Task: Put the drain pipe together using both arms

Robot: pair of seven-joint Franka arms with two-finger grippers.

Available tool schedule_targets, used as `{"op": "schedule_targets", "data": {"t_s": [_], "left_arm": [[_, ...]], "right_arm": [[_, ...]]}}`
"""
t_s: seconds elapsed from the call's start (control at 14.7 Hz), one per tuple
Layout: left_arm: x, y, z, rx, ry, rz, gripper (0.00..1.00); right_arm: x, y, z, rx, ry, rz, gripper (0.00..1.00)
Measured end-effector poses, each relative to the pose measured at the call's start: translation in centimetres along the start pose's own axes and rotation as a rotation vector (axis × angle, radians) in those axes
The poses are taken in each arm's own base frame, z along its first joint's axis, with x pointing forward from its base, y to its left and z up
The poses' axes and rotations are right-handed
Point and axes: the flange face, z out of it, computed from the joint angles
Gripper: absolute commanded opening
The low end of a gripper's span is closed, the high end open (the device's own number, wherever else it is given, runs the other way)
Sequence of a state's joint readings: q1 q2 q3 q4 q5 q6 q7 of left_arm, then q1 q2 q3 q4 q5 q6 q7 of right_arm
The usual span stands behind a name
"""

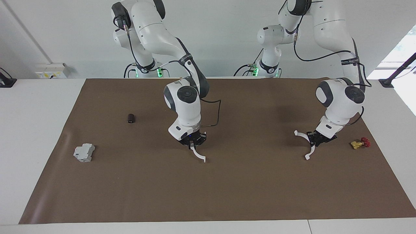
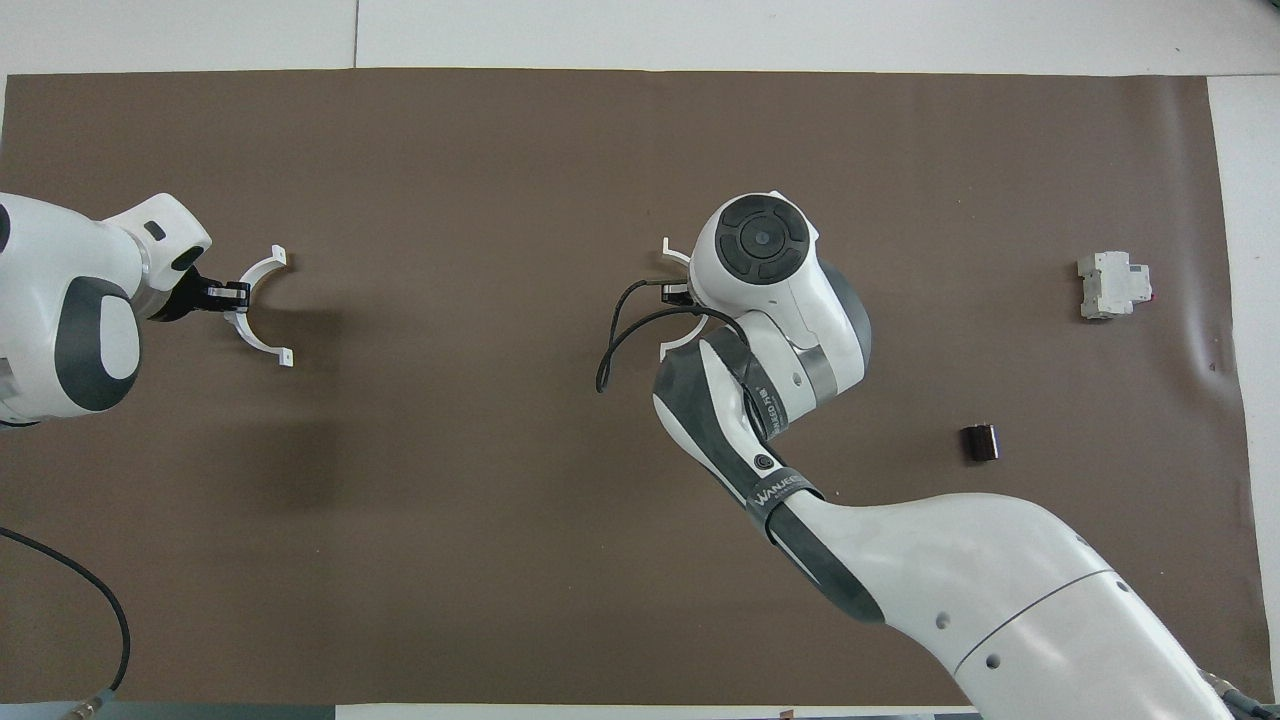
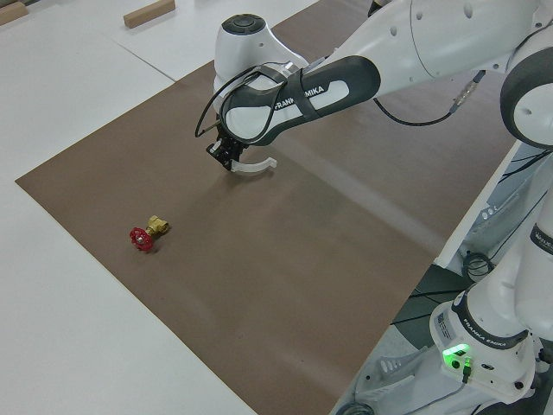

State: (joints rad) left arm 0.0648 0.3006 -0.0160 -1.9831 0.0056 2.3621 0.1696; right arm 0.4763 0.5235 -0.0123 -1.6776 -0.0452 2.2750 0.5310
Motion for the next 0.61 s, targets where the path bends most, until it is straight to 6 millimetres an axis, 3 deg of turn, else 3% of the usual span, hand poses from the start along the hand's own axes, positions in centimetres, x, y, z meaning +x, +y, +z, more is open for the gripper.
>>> {"op": "schedule_targets", "data": {"t_s": [0.2,0.34,0.54,0.61], "left_arm": [[0.0,0.6,-2.2,0.001,0.010,0.010,0.00],[0.2,2.0,-3.2,0.000,0.020,0.030,0.00],[0.8,7.0,-3.7,-0.001,0.028,0.029,0.00],[1.1,9.2,-3.9,0.015,0.034,0.033,0.00]], "right_arm": [[-0.5,-0.2,0.3,0.000,-0.005,-0.008,0.02],[-0.7,-0.3,0.4,-0.001,-0.007,-0.018,0.05],[-1.2,-0.1,1.1,0.005,0.000,-0.045,0.07],[-1.4,0.0,1.4,0.006,0.001,-0.055,0.20]]}}
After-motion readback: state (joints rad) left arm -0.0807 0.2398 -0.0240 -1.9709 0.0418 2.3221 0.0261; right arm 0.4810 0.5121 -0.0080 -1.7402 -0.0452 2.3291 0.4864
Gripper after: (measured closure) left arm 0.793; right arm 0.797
